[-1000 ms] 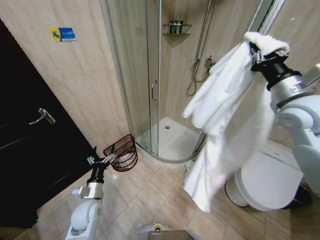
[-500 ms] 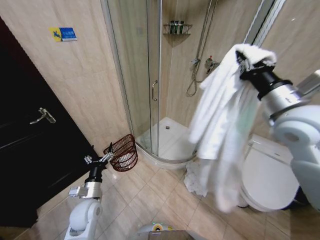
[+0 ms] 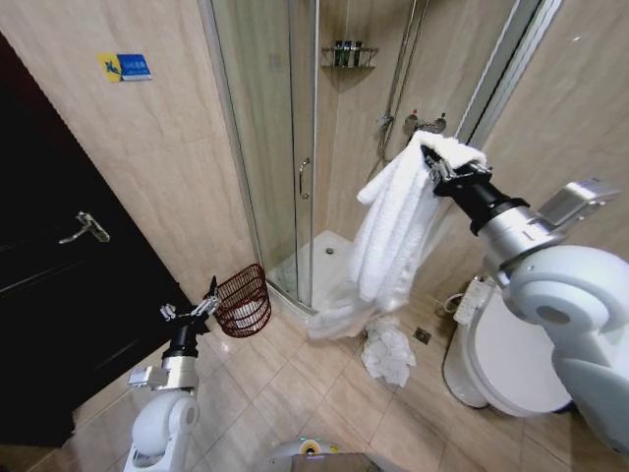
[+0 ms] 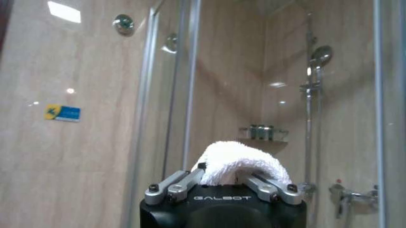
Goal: Discard the used towel into the hamper.
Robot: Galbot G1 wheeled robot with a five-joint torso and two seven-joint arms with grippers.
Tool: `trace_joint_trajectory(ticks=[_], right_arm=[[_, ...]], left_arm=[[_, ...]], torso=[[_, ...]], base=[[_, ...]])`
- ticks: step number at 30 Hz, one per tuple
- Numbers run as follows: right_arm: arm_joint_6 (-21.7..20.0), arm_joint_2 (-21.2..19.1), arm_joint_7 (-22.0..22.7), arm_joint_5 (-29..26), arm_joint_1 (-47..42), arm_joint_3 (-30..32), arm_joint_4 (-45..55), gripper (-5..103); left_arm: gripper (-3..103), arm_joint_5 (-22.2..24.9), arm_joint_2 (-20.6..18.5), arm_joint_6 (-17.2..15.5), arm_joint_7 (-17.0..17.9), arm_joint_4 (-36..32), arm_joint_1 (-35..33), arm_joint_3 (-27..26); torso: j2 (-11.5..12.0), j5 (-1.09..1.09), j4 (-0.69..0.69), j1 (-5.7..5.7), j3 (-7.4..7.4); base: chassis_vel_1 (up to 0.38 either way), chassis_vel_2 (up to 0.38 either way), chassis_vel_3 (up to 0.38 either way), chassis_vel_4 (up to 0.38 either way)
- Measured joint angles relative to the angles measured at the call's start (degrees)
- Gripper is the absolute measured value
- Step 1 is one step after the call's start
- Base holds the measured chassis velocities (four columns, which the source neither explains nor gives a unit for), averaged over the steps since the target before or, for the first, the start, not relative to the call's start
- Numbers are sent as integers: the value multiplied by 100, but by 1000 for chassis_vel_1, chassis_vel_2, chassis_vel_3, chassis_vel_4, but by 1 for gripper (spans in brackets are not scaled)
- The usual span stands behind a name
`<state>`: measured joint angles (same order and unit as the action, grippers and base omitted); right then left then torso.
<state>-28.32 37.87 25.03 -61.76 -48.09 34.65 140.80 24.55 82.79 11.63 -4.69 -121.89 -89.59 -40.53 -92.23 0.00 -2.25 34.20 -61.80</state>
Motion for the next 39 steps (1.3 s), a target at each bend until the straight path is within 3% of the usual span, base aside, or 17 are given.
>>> trace_joint_trajectory(ticks=[36,39], right_arm=[[-1,25,-62,32,178,15,-11,7],[-39,64,-134,170,268,-103,-162,7]], left_arm=[[100,-178,38,-91,-68,97,65,47],[100,-289,5,111,-158,286,120,39]], torso=[[0,-1,0,0,0],[0,-1,-1,0,0]], base=[[87,90,92,89],[110,136,120,129]])
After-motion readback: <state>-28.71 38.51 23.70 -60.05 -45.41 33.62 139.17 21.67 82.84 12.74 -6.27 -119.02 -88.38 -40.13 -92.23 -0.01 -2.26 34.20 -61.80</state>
